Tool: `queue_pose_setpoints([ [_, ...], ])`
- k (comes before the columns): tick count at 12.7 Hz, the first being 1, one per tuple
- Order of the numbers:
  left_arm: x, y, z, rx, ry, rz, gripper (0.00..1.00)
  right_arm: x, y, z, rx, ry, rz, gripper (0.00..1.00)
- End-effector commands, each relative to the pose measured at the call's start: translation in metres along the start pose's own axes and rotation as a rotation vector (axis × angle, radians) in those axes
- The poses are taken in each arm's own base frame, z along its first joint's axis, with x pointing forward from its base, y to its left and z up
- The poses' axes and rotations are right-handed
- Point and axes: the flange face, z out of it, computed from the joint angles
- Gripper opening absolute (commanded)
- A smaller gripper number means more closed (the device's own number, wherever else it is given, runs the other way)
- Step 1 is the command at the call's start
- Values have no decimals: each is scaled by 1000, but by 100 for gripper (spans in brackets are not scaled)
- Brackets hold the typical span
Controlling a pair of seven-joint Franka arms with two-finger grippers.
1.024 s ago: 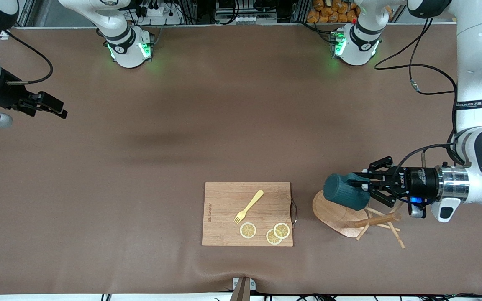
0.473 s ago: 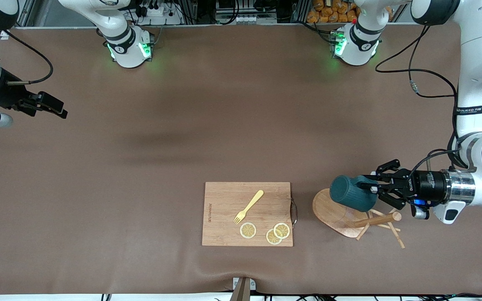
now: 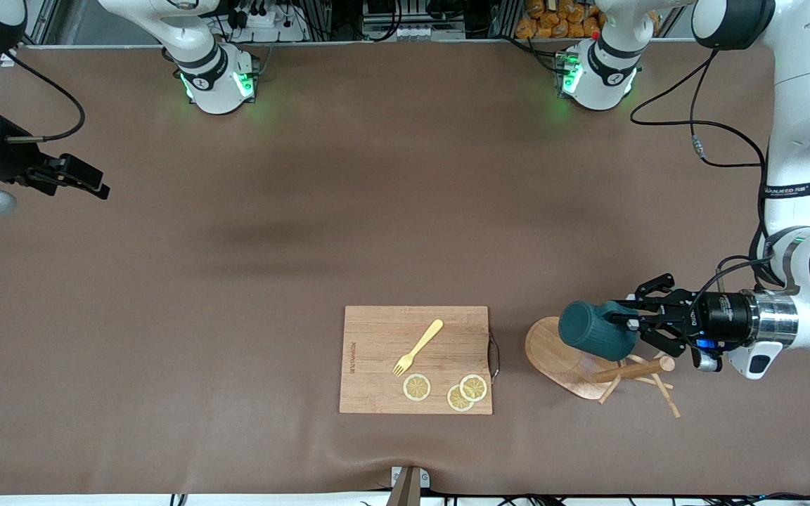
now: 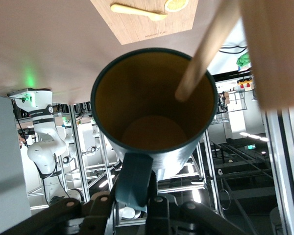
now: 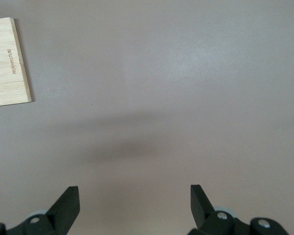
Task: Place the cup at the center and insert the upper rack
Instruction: 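Lower the mug handle onto a stand peg with the left gripper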
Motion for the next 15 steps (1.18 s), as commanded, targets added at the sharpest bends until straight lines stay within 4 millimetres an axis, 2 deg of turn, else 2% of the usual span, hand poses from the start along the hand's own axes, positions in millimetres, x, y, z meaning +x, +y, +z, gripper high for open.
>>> queue_pose_setpoints([
  [1,7,-1,-8,-18,-38,36,0,-9,6,-6,-8,7,-12,100],
  [6,29,-6,-15,-32,-46,22,0,-8,6,-5,-7,11,-12,100],
  [15,29,-5,-23,-47,-33,29,0,-9,19,6,-7,-14,7,100],
])
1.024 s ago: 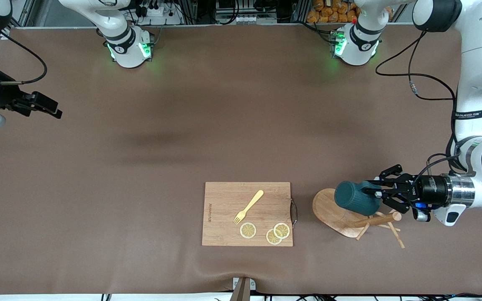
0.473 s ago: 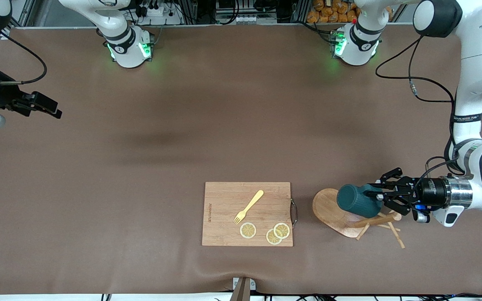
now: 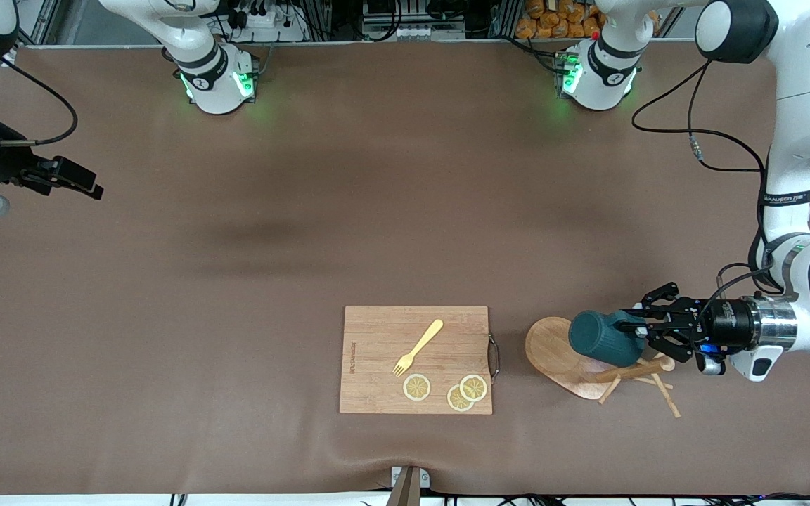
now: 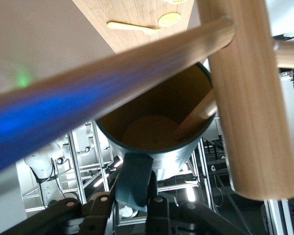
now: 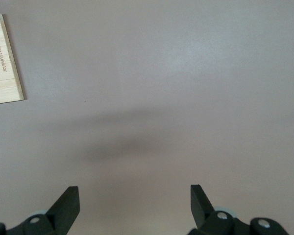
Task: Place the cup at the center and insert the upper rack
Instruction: 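Lower the mug handle onto a stand peg with the left gripper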
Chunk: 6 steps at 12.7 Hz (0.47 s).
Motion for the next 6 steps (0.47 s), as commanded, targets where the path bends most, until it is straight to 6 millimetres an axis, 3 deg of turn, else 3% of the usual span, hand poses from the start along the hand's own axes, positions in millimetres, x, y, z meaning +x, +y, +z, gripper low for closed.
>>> queue_pose_setpoints([
  [1,-4,3,-4,-17,-18,21,0,-8,7,-3,-6,7,-8,100],
  [6,0,7,-10,-53,15,23,0,-8,5,1,-6,9,-12,100],
])
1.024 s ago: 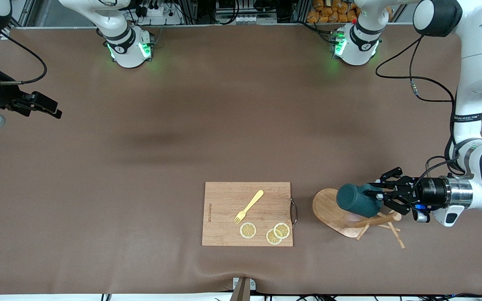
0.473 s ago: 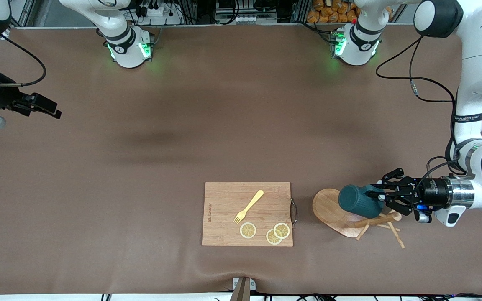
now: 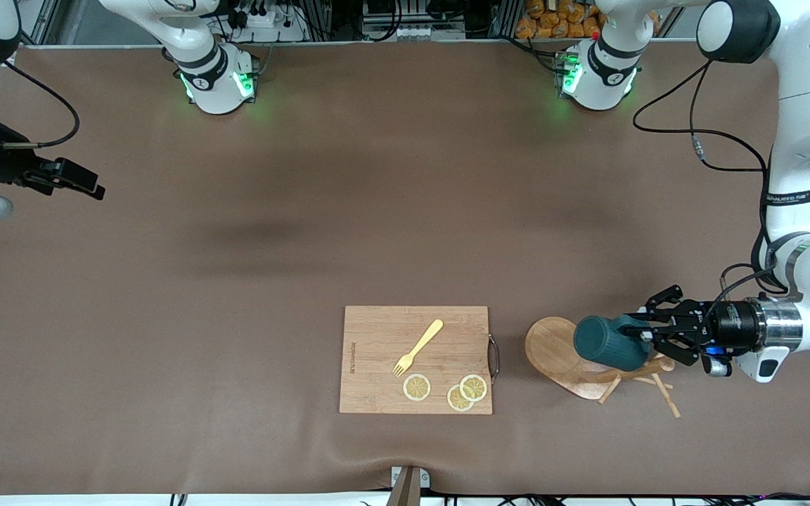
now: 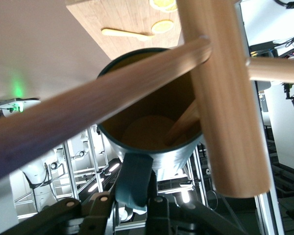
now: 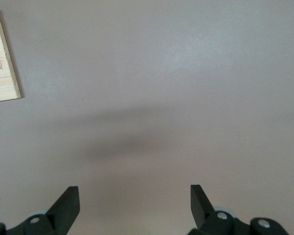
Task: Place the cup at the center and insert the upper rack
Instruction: 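Lower the mug handle onto a stand peg with the left gripper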
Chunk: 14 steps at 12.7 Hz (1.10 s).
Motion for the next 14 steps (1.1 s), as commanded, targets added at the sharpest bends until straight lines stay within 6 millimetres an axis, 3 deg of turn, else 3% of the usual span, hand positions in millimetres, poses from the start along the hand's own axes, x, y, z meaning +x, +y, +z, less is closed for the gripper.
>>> queue_pose_setpoints([
  [1,-2,5,-6,-29,-2,22,0,-7,3,-5,-5,21,-15,100],
  [10,3,6,-1,-40,21,17,2,-8,2,-5,-6,22,-18,100],
  [14,-1,7,0,-40,19,1,60,-7,1,-6,-7,25,-20,100],
])
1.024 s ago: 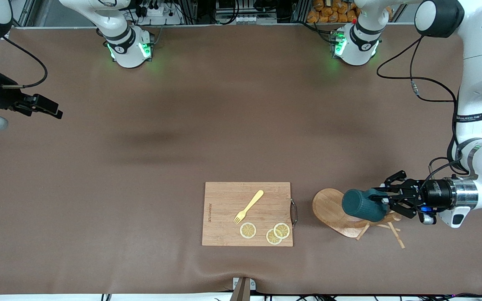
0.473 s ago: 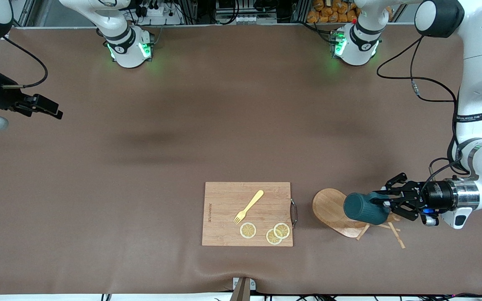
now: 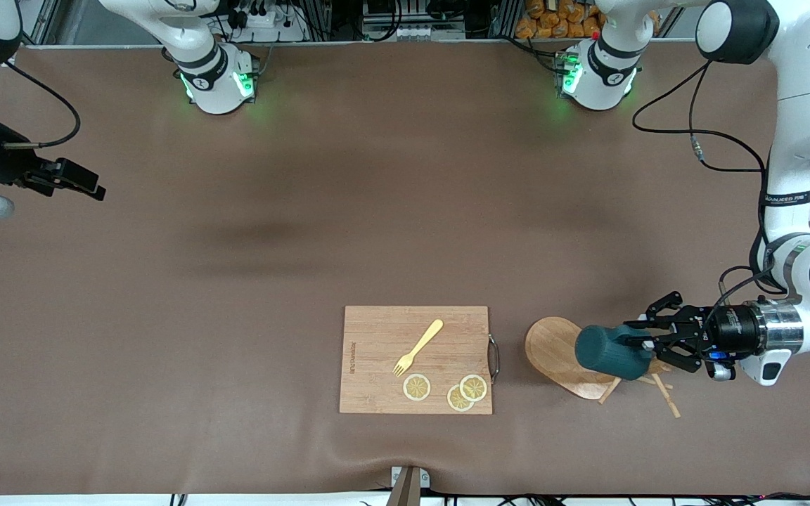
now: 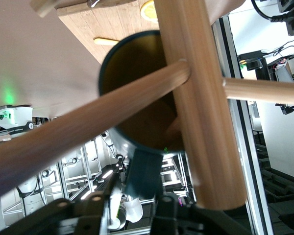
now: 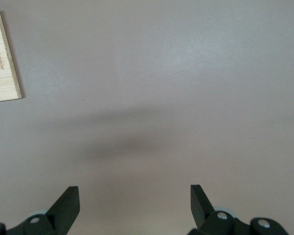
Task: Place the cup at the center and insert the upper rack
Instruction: 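Lower the mug handle onto a stand peg with the left gripper, then open the left gripper and pull it back from the mug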
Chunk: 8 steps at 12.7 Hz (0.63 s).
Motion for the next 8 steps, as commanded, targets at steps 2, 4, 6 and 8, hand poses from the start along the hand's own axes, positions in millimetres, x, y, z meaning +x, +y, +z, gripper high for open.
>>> queue_pose_setpoints([
  [2,-10,5,0,-12,-5,-10,82,-9,-5,-6,-8,26,-20,100],
  [4,-16,7,-1,-16,-9,-28,96,-7,6,-10,-5,33,-43,100],
  [6,-27,8,-6,-19,-9,-23,100,-7,5,-4,-4,27,-53,100],
  [8,-45,11,-10,-18,2,-16,100,-6,9,-8,-5,44,-55,100],
])
